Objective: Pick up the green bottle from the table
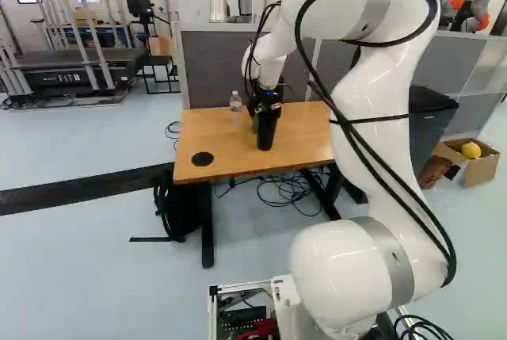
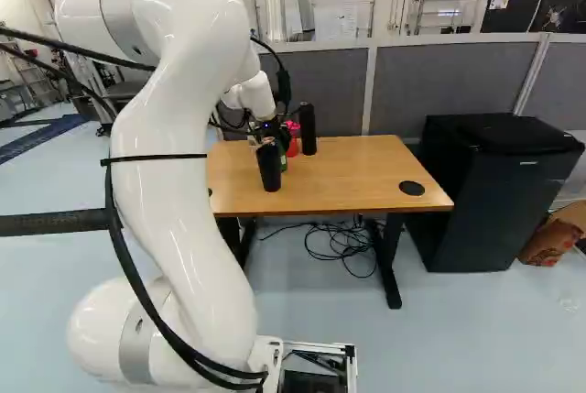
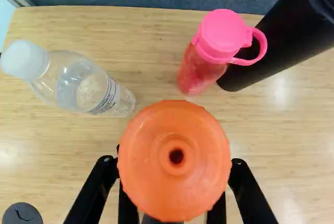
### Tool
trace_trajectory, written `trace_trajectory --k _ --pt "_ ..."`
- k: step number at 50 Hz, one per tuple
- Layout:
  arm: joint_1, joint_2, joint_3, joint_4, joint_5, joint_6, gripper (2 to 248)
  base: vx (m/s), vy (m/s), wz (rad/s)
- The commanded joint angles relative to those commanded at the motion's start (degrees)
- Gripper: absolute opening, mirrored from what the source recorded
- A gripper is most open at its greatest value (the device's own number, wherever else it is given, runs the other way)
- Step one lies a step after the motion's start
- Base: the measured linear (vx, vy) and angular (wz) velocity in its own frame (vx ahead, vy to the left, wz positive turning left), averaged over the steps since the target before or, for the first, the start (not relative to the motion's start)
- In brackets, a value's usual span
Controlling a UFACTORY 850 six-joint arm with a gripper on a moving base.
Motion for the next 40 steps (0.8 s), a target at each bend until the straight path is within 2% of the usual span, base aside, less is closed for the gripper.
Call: trace_trajectory --k 40 --pt "0.03 6.28 2.14 0.0 0.6 0.0 119 0.0 0.0 0.0"
